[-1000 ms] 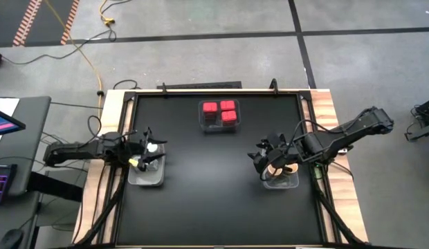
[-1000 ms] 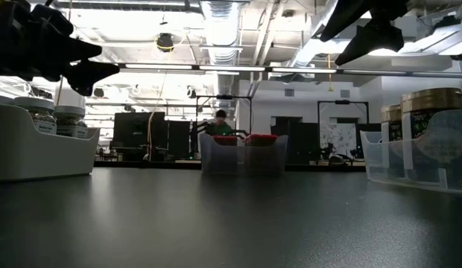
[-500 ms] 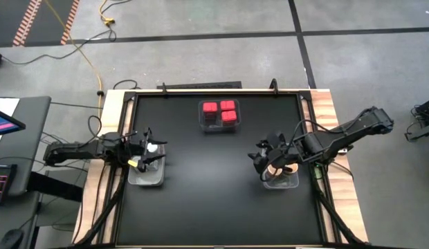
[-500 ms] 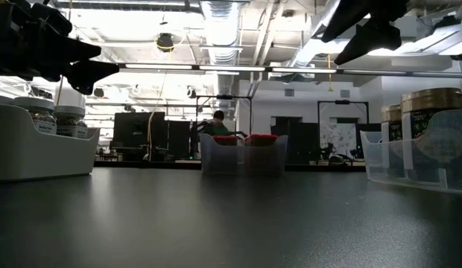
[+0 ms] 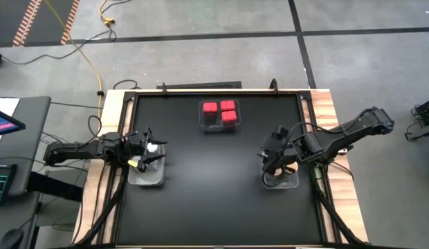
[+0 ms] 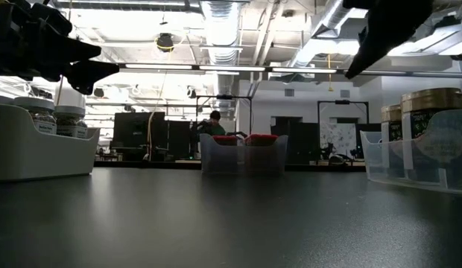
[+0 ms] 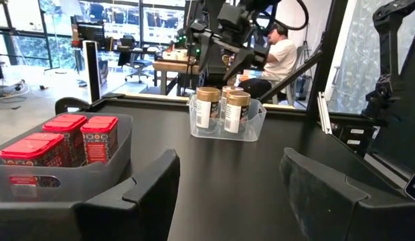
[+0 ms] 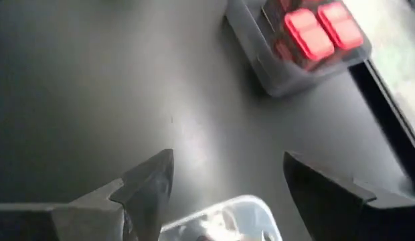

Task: Sort spices by type
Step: Return to Home Position

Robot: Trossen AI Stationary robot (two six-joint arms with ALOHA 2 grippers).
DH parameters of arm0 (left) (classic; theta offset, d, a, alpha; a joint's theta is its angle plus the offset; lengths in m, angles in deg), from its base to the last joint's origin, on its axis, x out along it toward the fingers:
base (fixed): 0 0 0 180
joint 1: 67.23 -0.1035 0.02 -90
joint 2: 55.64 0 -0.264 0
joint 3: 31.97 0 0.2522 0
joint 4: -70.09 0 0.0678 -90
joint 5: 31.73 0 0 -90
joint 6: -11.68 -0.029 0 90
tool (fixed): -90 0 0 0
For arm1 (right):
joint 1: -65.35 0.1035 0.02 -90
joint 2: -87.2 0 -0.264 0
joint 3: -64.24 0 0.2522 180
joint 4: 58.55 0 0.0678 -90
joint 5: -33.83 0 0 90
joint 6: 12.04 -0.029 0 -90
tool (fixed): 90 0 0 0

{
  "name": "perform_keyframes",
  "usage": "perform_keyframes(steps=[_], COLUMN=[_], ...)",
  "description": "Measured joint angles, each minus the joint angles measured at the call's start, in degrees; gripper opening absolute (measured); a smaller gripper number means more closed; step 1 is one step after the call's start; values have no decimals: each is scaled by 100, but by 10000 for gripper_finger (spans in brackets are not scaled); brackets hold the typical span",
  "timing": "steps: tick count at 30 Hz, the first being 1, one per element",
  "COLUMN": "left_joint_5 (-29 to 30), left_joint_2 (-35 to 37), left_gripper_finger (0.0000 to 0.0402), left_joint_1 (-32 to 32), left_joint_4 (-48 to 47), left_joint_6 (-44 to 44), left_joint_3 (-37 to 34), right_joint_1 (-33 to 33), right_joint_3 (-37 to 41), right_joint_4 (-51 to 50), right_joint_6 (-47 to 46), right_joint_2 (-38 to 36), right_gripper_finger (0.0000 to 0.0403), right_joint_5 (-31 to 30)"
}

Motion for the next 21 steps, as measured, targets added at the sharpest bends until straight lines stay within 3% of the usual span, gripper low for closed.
perform_keyframes(steps=[4,13,21], left_joint_5=[2,2,2], left_joint_2=[0,0,0], left_gripper_finger=[247,247,247], left_joint_1=[2,2,1], left_joint_4=[-2,-4,-4], left_joint_6=[1,-1,-1], left_joint_3=[0,0,0], right_joint_1=[-287,-1288,-1587], right_joint_3=[702,2291,3284], right_joint_4=[1279,3811,4142], right_joint_6=[682,2146,2103], right_joint_2=[-315,-1589,-3014], right_gripper_finger=[313,313,313], right_joint_5=[95,1840,2110])
